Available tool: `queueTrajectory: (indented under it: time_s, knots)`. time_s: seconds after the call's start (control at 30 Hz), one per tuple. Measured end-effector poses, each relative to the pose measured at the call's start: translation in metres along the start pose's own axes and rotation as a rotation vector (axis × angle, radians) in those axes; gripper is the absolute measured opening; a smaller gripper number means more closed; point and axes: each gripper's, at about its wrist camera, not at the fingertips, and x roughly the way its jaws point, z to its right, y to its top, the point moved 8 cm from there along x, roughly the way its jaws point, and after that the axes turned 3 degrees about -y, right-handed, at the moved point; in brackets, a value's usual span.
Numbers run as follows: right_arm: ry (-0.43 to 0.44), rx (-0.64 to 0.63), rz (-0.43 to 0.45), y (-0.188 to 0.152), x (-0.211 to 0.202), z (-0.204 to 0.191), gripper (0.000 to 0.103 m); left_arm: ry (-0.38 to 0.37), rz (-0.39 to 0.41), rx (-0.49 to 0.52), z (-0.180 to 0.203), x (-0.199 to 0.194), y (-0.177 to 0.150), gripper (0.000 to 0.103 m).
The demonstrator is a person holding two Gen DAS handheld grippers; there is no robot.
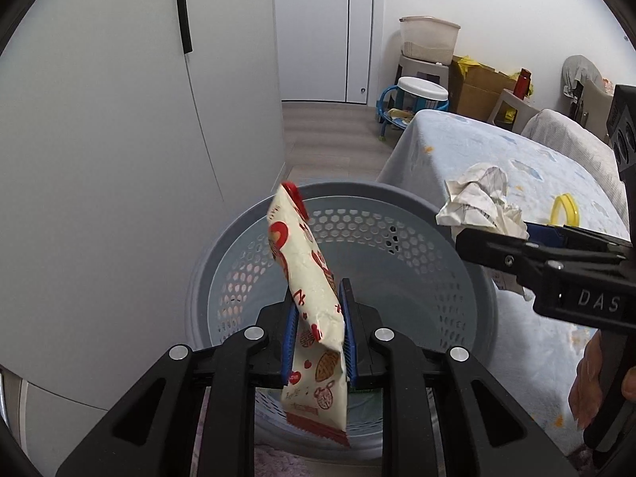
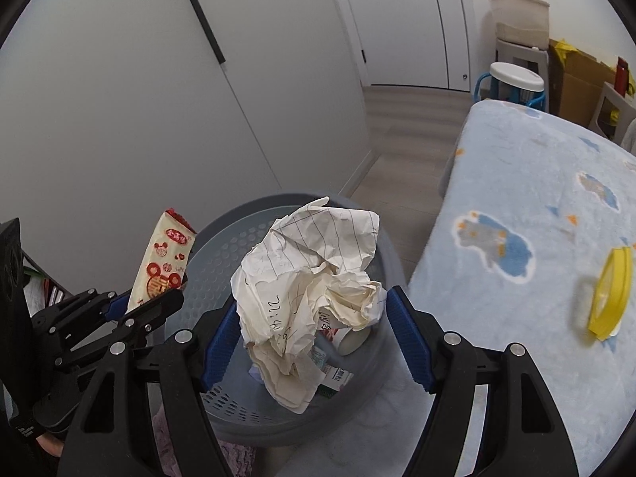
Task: Collect trash
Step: 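Carry the snack wrapper and crumpled paper over the wastebasket with both tools, then open both tools to drop the wrapper and paper into the wastebasket, then move both open tools back toward the yellow lid on the bed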
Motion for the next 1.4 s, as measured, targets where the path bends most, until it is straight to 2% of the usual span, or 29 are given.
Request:
queueTrajectory:
  time_s: [0.3,0.33,0.47,0.5,0.87,1.13,1.27,1.4]
  knots:
    - [0.008,0.002,-0.008,0.007,0.015,0.004,0.074,-0.001,0.000,-0.022,-0.007,0.007,0.000,0.019]
    - [0.012,0.001,-0.006,0.007,0.014,0.004,0.074,0.001,0.002,-0.023,-0.008,0.006,0.000,0.021]
    - [0.009,-0.004,0.013,0.006,0.010,0.002,0.090,0.015,0.011,-0.035,-0.012,0.003,-0.001,0.040]
    - [0.012,-0.004,0.015,0.007,0.010,0.002,0.090,0.019,0.014,-0.038,-0.013,0.002,-0.001,0.041]
    - [0.006,0.000,0.020,0.007,0.007,0.001,0.090,0.040,0.026,-0.039,-0.017,-0.005,0.000,0.056]
    - [0.007,-0.001,0.025,0.004,0.002,0.001,0.090,0.047,0.035,-0.035,-0.016,-0.011,-0.001,0.058]
    - [0.004,0.003,0.033,0.003,-0.004,0.003,0.090,0.048,0.045,-0.030,-0.013,-0.017,0.000,0.064]
    - [-0.004,0.012,0.040,0.002,-0.011,0.008,0.090,0.043,0.057,-0.022,-0.006,-0.022,0.002,0.064]
